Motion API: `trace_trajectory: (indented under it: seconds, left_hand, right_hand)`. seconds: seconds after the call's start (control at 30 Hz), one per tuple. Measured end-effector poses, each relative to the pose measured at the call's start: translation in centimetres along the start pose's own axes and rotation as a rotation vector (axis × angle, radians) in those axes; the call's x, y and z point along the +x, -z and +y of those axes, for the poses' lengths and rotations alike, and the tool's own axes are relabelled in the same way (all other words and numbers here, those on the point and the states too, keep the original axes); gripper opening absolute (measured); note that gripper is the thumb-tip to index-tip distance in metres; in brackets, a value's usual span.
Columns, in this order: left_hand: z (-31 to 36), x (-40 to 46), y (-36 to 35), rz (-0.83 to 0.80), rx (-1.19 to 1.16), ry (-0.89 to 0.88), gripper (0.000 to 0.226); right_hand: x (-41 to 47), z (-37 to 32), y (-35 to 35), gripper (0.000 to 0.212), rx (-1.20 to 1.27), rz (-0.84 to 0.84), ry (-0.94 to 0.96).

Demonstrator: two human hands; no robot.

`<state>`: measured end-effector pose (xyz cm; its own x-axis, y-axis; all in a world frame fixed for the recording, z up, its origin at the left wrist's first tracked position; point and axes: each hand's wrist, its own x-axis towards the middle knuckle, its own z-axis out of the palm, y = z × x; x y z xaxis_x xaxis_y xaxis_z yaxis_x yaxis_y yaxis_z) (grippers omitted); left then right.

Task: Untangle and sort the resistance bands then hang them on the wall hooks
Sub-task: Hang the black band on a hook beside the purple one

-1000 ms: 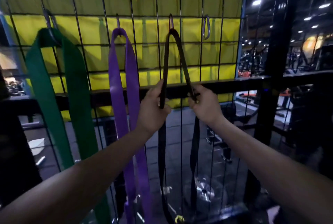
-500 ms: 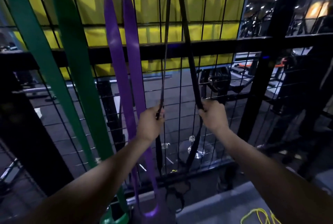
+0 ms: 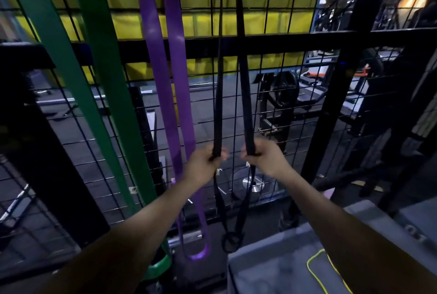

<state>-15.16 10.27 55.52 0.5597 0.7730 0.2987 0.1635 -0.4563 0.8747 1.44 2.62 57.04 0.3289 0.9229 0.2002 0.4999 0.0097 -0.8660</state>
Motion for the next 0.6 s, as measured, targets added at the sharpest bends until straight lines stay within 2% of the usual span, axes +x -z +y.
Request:
trace_trajectory:
  seconds: [0.13, 0.23, 0.33, 0.4, 0.47, 0.5, 0.6]
  left_hand:
    - [-4.8, -3.6, -0.3, 0.031, 0.073, 0.094, 0.009]
    - [-7.0, -5.0, -1.2, -0.038, 0.141, 0.171, 0.034]
    - [-8.7, -6.4, -3.2, -0.012, 0.107, 0.251, 0.012]
    - [-12.0, -8.0, -4.7, 0.030, 0.069, 0.336, 0.016]
    - [-15.1, -10.2, -6.1, -0.021, 0.027, 0.471, 0.008]
    - [-16.7, -11.5, -6.7, -0.044, 0.024, 0.524, 0.009]
    - [-20.8, -15.4, -8.7, -0.004, 0.045, 0.593, 0.032]
  right_hand:
    - [-2.7, 5.1, -1.6, 0.026, -0.093, -0.062, -0.164]
    - [-4.2, 7.8, -3.2, 0.015, -0.153, -0.064, -0.299]
    - [-5.3, 10.0, -4.6, 0.022, -0.236, -0.051, -0.387]
    - [-6.3, 12.0, -5.7, 0.022, -0.269, -0.021, -0.437]
    - [-7.7, 14.6, -7.0, 0.024, -0.313, -0.023, -0.484]
    - [-8.5, 15.9, -7.7, 0.025, -0.324, -0.026, -0.509]
    - [-10.7, 19.6, -9.9, 0.022, -0.264, -0.008, -0.567]
